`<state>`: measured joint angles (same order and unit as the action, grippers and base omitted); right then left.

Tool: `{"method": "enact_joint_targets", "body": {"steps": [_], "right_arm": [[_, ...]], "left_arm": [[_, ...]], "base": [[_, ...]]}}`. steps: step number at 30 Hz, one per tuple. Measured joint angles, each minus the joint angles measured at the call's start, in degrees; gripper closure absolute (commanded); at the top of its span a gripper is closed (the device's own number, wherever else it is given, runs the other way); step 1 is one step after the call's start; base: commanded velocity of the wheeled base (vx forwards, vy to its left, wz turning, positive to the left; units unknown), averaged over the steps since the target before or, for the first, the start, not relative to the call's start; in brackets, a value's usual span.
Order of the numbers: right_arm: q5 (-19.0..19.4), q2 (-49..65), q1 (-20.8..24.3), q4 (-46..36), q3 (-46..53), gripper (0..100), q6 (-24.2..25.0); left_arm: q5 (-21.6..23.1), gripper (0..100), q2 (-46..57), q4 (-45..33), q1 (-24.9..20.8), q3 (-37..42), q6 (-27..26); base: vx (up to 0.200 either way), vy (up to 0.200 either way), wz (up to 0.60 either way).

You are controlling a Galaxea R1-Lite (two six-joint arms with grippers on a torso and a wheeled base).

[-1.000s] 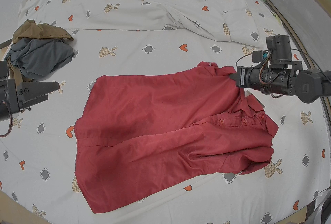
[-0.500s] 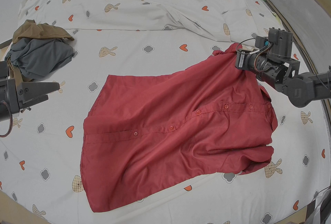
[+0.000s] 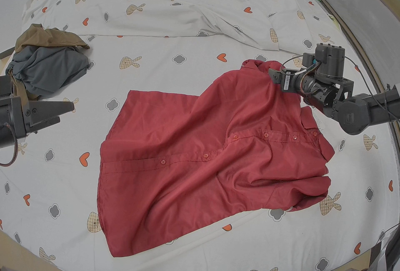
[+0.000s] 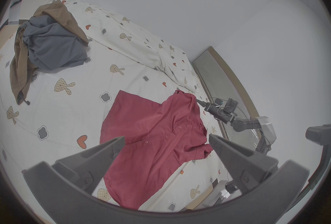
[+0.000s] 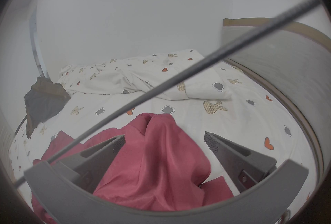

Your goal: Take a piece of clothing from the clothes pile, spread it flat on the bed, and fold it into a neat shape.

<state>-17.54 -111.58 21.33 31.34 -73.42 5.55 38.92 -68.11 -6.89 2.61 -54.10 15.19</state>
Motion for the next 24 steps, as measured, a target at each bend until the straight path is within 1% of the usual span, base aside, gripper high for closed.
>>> {"method": "enact_joint_targets", "body": {"steps": [5, 8, 12, 15, 19, 21, 24], "right_arm": [[0.93, 4.45, -0.33, -2.58, 0.99, 0, 0.04], [1.80, 8.14, -0.65, -3.49, 2.86, 0, 0.22], [3.67, 14.59, -1.02, -4.91, 6.10, 0, 1.27], [6.79, 20.57, -1.22, -7.73, 8.51, 0, 4.16], [12.62, 28.65, -1.52, -12.74, 11.50, 0, 9.25], [14.86, 32.48, -1.79, -14.54, 13.25, 0, 11.63], [17.16, 37.13, -2.27, -16.40, 16.01, 0, 14.02]], "left_arm": [[-0.26, 0, -2.29, 2.13, 0.13, 0.30, -0.13], [-0.74, 0, -5.34, 5.78, 0.55, 0.96, -0.26], [-1.38, 0, -11.19, 13.07, 1.38, 2.40, -1.84], [-1.78, 0, -16.76, 18.70, 1.85, 3.47, -3.49], [-2.11, 0, -25.41, 23.36, 2.32, 3.34, -4.88], [-2.23, 0, -30.40, 24.67, 2.38, 1.82, -5.38], [-2.33, 0, -37.32, 25.86, 2.43, -2.04, -5.86]], "base": [[0.000, 0.000, 0.00], [0.000, 0.000, 0.00], [0.000, 0.000, 0.00], [0.000, 0.000, 0.00], [0.000, 0.000, 0.00], [0.000, 0.000, 0.00], [0.000, 0.000, 0.00]]}}
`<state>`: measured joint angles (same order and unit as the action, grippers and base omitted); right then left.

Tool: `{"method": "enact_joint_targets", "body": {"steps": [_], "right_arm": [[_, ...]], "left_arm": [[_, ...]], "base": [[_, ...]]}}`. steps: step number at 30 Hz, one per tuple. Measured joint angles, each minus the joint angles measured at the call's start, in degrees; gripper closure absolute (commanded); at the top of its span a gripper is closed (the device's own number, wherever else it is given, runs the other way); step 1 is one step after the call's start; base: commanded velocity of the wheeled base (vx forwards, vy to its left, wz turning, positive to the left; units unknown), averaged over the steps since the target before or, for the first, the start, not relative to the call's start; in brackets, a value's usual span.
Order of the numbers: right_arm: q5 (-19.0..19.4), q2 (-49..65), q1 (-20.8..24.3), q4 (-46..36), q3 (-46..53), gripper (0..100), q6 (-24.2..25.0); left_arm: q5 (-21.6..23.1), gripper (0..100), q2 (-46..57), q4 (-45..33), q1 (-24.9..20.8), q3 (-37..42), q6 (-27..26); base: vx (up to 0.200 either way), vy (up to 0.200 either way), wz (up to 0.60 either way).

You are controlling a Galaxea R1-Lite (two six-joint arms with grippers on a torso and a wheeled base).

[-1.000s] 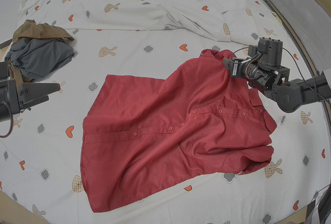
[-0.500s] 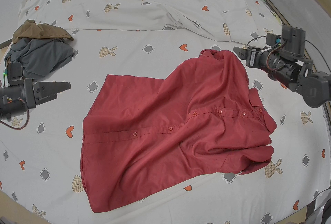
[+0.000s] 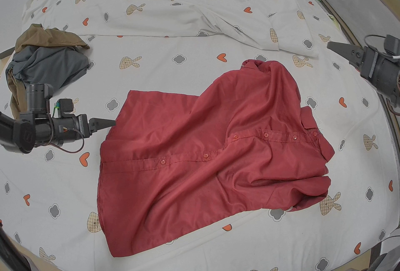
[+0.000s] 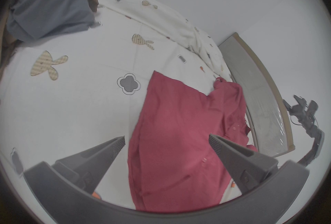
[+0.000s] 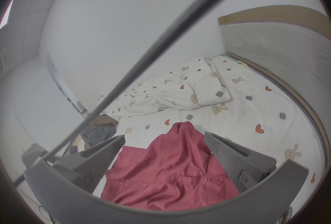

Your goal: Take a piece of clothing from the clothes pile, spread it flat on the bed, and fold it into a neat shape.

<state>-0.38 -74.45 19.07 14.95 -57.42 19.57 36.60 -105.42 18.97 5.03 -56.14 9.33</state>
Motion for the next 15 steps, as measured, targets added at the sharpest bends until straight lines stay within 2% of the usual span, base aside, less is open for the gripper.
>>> {"method": "enact_joint_targets", "body": {"steps": [7, 10, 15], "right_arm": [[2.56, 8.19, -0.79, -2.08, 6.46, 0, 2.62], [2.94, 10.67, -0.94, -2.36, 8.19, 0, 3.04], [3.13, 13.45, -1.01, -2.47, 9.41, 0, 3.17]], "left_arm": [[-0.11, 0, -11.61, -1.71, -1.84, -12.08, -0.73], [-0.09, 0, -13.46, -2.33, -2.40, -14.81, -1.21], [-0.11, 0, -14.53, -2.33, -2.65, -16.65, -5.77]], "base": [[0.000, 0.000, 0.00], [0.000, 0.000, 0.00], [0.000, 0.000, 0.00]]}}
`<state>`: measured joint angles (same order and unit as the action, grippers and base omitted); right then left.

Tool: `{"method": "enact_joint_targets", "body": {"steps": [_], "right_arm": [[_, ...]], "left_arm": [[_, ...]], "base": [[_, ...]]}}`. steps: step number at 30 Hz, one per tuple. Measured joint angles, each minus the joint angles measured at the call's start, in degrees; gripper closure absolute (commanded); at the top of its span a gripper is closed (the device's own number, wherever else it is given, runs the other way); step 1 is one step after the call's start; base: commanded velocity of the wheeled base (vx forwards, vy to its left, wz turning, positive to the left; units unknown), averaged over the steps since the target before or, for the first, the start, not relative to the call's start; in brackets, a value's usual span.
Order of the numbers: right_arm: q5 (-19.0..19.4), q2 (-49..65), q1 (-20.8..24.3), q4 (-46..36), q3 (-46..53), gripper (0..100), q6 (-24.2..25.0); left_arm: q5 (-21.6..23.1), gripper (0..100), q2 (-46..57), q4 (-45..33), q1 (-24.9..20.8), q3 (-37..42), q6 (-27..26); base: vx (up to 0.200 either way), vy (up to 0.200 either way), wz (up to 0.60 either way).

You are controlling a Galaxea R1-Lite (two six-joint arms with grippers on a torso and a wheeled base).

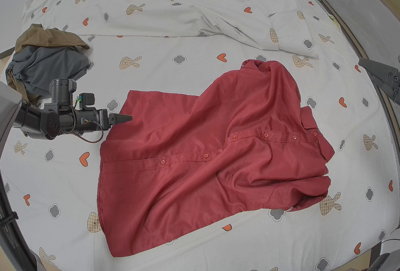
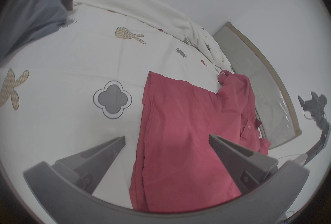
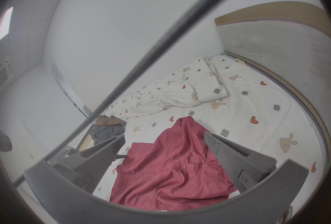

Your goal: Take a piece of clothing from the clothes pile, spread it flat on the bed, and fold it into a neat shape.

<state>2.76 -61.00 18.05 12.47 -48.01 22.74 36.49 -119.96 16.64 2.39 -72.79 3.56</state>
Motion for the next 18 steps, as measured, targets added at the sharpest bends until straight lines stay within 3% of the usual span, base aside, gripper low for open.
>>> {"method": "enact_joint_targets", "body": {"steps": [5, 18], "right_arm": [[0.06, 1.06, 0.07, -0.02, 0.38, 0, 0.04], [0.11, 1.58, 0.40, -0.05, 1.05, 0, 0.04]], "left_arm": [[0.05, 0, -0.61, 0.16, -0.24, -0.06, -2.44], [1.85, 0, -2.18, 0.20, -1.77, -2.51, -1.51]], "base": [[0.000, 0.000, 0.00], [0.000, 0.000, 0.00]]}}
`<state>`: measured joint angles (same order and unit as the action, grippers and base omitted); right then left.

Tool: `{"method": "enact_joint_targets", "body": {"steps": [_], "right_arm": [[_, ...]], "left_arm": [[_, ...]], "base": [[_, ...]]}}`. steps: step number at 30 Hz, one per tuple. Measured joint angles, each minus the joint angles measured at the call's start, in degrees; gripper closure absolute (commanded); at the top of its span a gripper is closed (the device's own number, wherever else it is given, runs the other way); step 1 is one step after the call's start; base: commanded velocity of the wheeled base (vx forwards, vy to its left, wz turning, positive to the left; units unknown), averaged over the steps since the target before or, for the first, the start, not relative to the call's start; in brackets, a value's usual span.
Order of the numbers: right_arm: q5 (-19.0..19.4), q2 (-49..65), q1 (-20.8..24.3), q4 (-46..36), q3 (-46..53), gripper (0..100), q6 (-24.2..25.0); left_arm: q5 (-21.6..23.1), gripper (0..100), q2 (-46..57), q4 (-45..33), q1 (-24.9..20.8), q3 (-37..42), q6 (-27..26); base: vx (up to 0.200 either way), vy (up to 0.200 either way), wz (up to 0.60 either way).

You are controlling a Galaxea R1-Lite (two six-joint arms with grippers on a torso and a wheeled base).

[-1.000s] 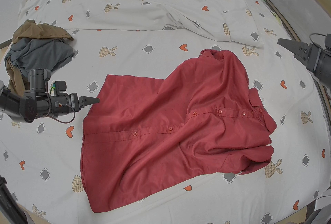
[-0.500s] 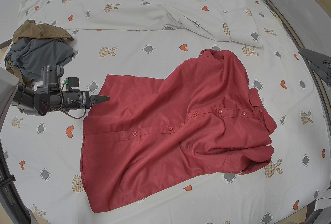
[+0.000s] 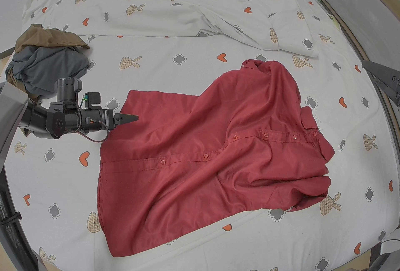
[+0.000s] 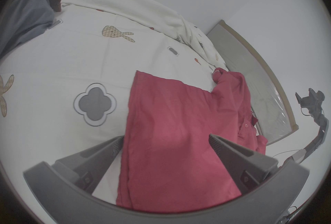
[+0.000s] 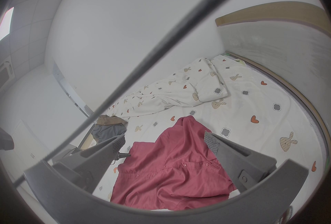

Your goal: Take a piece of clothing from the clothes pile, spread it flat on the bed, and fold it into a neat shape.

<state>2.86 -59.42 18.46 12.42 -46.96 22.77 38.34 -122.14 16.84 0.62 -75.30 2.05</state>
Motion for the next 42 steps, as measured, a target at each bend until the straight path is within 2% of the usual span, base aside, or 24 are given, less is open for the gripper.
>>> {"method": "enact_joint_targets", "body": {"steps": [6, 7, 16, 32, 42], "right_arm": [[0.02, 0.00, 0.06, 0.02, 0.13, 0, -0.02], [0.00, 0.00, 0.06, 0.02, 0.13, 0, -0.02], [0.02, 0.00, 0.11, 0.02, 0.24, 0, -0.06], [0.00, -0.12, 0.22, 0.02, 0.77, 0, -0.09], [0.02, -0.22, 0.26, 0.05, 1.10, 0, -0.09]], "left_arm": [[1.29, 0, 0.20, 0.00, -0.89, -0.02, 0.00], [1.32, 100, -0.05, 0.16, -0.95, -0.16, -0.02], [1.26, 100, -2.62, 3.66, -0.40, -0.85, 0.11], [1.23, 100, 0.85, 3.77, 7.69, -3.94, 1.32], [1.12, 100, -0.66, 3.77, 9.33, -7.13, 2.00]], "base": [[0.000, 0.000, 0.00], [0.000, 0.000, 0.00], [0.000, 0.000, 0.00], [0.000, 0.000, 0.00], [0.000, 0.000, 0.00]]}}
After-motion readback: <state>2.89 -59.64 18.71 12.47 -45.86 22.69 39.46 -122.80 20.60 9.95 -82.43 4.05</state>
